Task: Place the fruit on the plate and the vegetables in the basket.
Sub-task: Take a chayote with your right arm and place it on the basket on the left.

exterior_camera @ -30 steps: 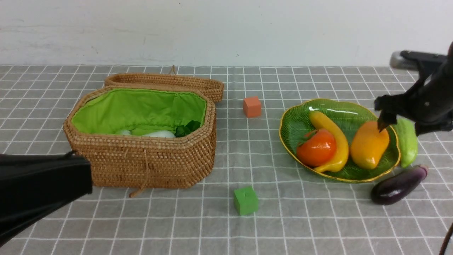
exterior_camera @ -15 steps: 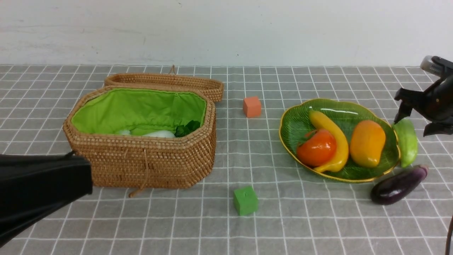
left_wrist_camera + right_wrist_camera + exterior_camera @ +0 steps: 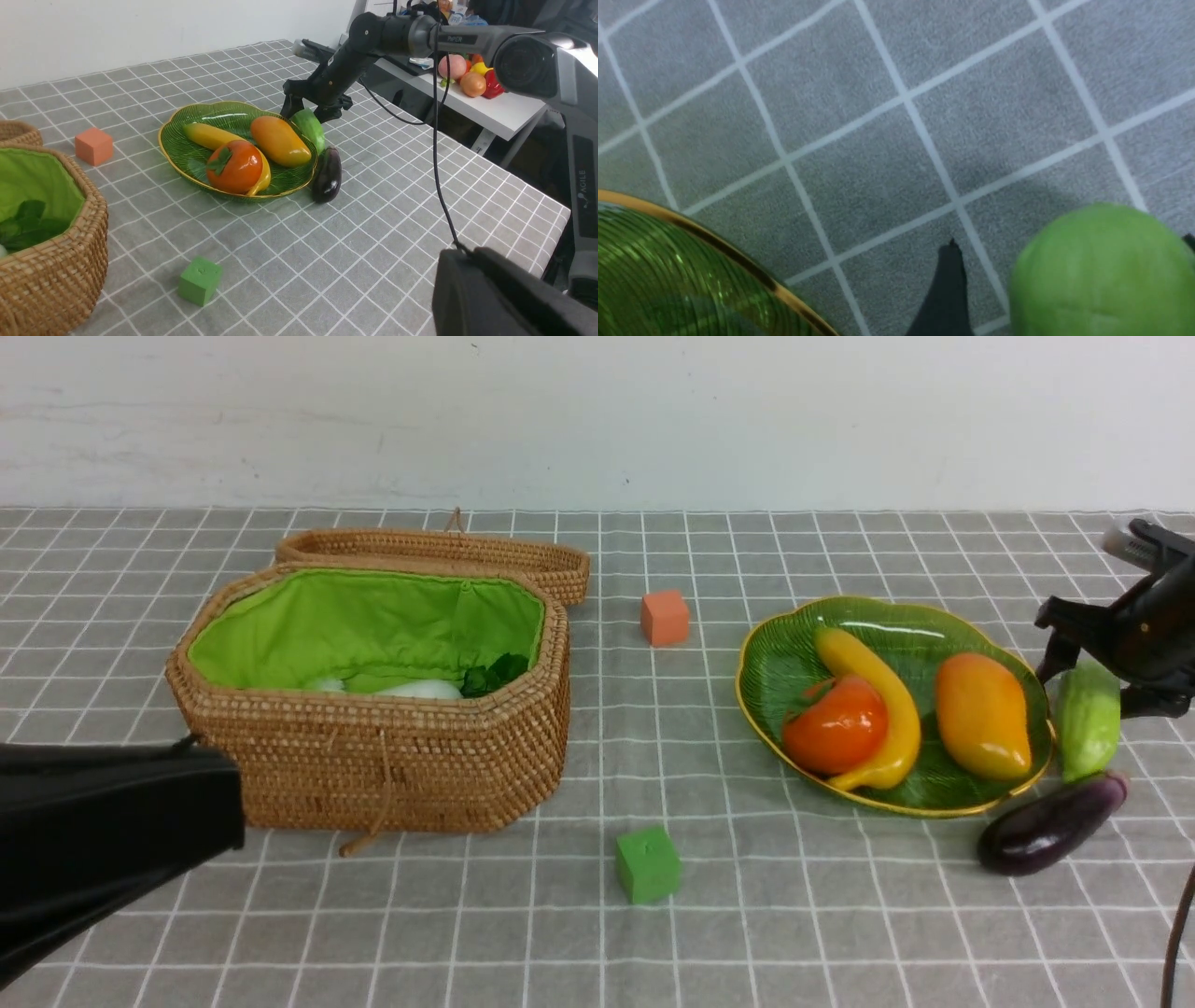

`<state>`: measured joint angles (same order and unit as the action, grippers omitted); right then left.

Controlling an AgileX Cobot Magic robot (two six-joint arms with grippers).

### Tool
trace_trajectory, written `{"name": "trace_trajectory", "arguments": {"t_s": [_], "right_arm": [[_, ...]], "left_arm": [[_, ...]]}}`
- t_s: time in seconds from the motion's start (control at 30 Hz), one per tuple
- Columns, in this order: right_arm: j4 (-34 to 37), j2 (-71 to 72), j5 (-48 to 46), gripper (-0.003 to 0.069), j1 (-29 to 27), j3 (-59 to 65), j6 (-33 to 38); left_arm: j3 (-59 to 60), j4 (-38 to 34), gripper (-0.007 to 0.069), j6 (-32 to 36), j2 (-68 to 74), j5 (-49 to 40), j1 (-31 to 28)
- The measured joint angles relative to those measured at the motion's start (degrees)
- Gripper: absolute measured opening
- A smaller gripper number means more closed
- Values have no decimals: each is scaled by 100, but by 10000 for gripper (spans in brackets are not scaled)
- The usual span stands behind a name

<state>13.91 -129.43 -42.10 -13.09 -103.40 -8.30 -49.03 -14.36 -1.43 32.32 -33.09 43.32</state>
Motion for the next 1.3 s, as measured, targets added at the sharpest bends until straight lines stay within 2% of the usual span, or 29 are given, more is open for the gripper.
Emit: {"name": "trace_trajectory", "arguments": {"t_s": [0.17, 0.2, 0.4, 0.5, 0.63, 0.7, 0.73, 0.77, 0.87, 0.93, 0.97, 1.0, 1.1, 1.27, 1.3], "right_arm": [[60, -29, 18, 513, 0, -26, 129], [27, -29, -19, 441, 0, -26, 244], [-448, 203, -548, 438, 0, -26, 474], [-554, 606, -862, 438, 0, -26, 494], [17, 1494, -1425, 438, 242, -26, 937], [883, 1996, -1679, 438, 745, -32, 1703], [1052, 2063, -1701, 438, 857, -32, 1846], [1751, 2243, -1720, 438, 1299, -37, 2360], [2883, 2332, -1578, 438, 2380, -124, 3389], [3539, 2251, -1145, 438, 3085, -214, 4208], [3539, 2240, -1095, 438, 3152, -222, 4285], [3910, 2108, -645, 438, 3651, -312, 4858], [4408, 1743, 172, 438, 4370, -498, 5690], [4779, 860, 1789, 438, 5159, -859, 6904], [4829, 739, 2019, 438, 5224, -907, 6975]], "left_arm": [[0, 0, -13, 0, 0, 0, 0], [0, 0, -13, 0, 0, 0, 0], [0, 0, -13, 0, 0, -84, 0], [0, 7, -13, 0, 0, -411, 0], [0, 207, -13, 93, 0, -1115, 0], [0, 474, -13, 143, 0, -1420, 0], [0, 535, -13, 104, 0, -1450, 0], [0, 786, -13, -16, 0, -1525, 0], [0, 1534, -13, -586, 0, -1577, 0], [0, 2140, -13, -1190, 0, -1625, 0], [0, 2199, -13, -1253, 0, -1630, 0], [0, 2566, -13, -1741, 0, -1652, 0], [0, 3067, -13, -2381, 0, -1664, 0], [0, 3195, -13, -2597, 0, -1668, 0], [0, 3195, -13, -2602, 0, -1671, 0]]}}
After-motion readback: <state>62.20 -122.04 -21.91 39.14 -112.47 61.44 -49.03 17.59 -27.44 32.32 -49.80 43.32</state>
